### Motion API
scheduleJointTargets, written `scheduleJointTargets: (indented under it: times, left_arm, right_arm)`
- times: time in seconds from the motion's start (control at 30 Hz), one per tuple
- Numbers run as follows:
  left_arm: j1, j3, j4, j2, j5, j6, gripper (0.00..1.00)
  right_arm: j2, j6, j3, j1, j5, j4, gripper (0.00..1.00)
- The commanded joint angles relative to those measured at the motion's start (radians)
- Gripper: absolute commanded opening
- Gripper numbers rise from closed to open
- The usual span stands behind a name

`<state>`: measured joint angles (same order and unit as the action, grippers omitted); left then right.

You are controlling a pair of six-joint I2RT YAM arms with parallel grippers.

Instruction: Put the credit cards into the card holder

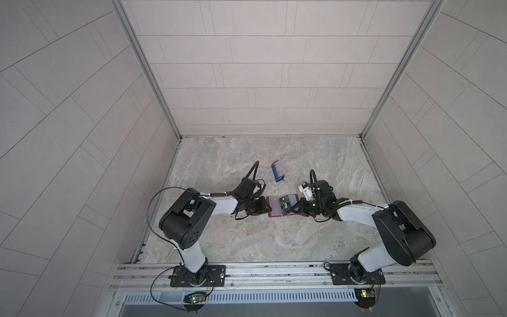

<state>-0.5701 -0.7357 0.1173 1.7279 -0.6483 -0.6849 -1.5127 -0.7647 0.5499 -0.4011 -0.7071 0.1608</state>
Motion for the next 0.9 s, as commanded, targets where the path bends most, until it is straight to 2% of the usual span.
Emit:
scheduleJointTargets:
  times: [0.0, 0.37, 0.87]
  left_arm:
    - [-0.008, 0.026, -0.044, 0.007, 0.023, 0.001, 0.25]
    - [-0.008, 0.033, -0.043, 0.011, 0.028, -0.007, 0.18]
    - [-0.008, 0.035, -0.045, 0.001, 0.033, -0.016, 0.18]
  right_arm:
    - [-0.017, -0.012, -0.024, -0.005, 0.022, 0.024, 0.00]
    - [-0.029, -0.041, -0.051, -0.004, 0.026, 0.103, 0.00]
    - [-0.086, -0.064, -0.064, -0.007, -0.006, 0.171, 0.00]
